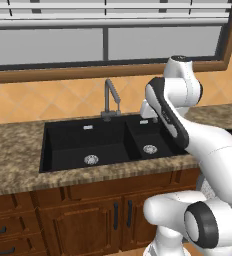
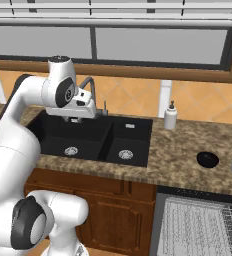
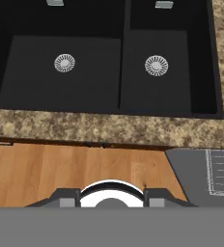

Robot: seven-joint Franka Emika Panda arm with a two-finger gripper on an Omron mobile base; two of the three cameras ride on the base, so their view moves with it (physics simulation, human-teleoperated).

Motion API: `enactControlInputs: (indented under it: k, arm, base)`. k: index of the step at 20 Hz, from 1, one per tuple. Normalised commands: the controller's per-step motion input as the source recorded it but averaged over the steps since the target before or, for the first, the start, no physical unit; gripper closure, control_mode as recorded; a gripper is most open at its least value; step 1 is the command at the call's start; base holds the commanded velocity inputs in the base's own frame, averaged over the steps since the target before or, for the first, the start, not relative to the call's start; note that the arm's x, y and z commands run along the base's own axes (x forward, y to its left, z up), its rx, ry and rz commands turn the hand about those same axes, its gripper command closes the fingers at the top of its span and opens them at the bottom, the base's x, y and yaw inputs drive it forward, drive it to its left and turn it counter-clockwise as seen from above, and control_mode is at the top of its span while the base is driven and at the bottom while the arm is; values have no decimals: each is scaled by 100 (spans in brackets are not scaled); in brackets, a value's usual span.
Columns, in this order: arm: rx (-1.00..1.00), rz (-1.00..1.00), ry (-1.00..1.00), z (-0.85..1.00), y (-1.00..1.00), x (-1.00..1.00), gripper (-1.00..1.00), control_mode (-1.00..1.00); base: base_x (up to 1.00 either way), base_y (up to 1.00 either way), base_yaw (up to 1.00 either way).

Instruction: Pick up the cup and bowl from the counter, place them in the dishwasher, and close the dishwasher door.

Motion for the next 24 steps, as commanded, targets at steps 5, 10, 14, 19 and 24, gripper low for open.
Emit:
enactControlInputs:
  k: [5, 10, 14, 19, 24]
  arm:
    - [0, -2, -4, 0, -3, -29, -100, -100]
    - [0, -7, -5, 0, -18, -46, -100, -100]
    - [0, -7, -1, 0, -18, -37, -100, -100]
    - [0, -9, 0, 0, -16, -8, -100, -100]
    - [0, -16, 2, 0, -21, 6, -100, -100]
  base:
    - [0, 0, 0]
    - [0, 0, 0]
    - [0, 0, 0]
    - [0, 0, 0]
    - [0, 0, 0]
